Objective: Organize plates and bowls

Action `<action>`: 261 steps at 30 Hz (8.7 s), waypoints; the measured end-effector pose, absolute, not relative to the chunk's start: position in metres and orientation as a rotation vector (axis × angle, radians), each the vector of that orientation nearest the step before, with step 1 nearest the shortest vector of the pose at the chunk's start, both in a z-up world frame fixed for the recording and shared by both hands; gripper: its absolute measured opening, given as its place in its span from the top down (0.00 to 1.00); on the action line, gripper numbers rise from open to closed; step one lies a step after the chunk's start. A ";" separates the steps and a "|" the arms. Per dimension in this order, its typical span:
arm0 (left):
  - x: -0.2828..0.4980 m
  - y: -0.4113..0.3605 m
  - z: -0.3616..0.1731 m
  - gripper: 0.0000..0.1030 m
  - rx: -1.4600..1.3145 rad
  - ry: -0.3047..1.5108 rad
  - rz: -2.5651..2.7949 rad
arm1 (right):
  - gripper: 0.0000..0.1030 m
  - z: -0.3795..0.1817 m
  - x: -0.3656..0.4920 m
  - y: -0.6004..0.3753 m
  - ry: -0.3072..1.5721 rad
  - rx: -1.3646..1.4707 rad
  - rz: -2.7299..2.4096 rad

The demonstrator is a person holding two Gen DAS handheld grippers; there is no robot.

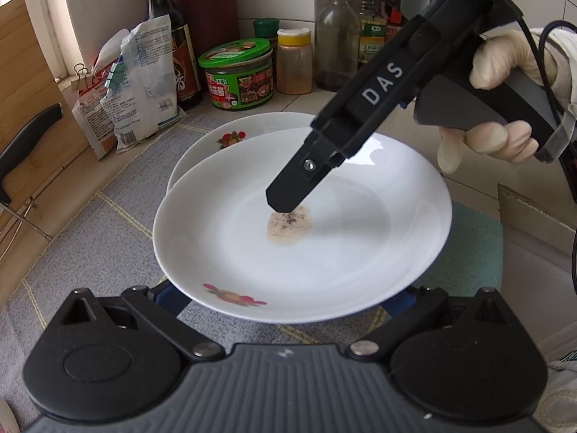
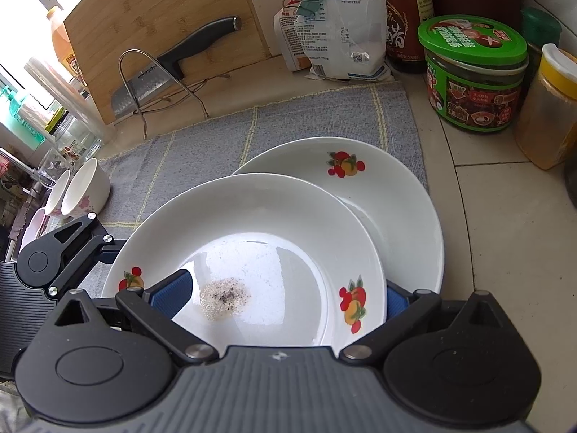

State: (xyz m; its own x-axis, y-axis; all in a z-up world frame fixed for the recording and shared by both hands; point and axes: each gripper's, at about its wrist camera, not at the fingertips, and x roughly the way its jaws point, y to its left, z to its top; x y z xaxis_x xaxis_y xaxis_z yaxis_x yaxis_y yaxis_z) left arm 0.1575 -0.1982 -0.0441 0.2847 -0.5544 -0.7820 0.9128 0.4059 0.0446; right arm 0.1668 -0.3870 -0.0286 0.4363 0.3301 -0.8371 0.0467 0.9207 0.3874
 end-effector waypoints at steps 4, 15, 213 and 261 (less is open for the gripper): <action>0.159 -0.199 -0.046 0.01 0.556 0.769 -1.058 | 0.00 -0.028 0.165 -0.388 1.112 0.381 0.174; 0.163 -0.203 -0.051 0.01 0.556 0.779 -1.072 | 0.00 -0.027 0.160 -0.392 1.115 0.382 0.156; 0.186 0.076 -0.015 0.47 0.285 0.901 -0.808 | 0.16 -0.012 0.105 -0.004 0.829 -0.291 0.337; 0.199 0.023 -0.035 0.12 0.265 0.886 -0.814 | 0.00 -0.033 0.109 -0.065 0.863 -0.208 0.258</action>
State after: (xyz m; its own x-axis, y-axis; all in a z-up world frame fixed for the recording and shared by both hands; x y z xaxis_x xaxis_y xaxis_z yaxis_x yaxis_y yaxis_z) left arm 0.1986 0.0233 -0.0355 0.3627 -0.5199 -0.7733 0.7266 0.6775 -0.1147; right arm 0.1093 -0.0647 -0.0335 0.6222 0.1392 -0.7704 -0.3066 0.9488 -0.0761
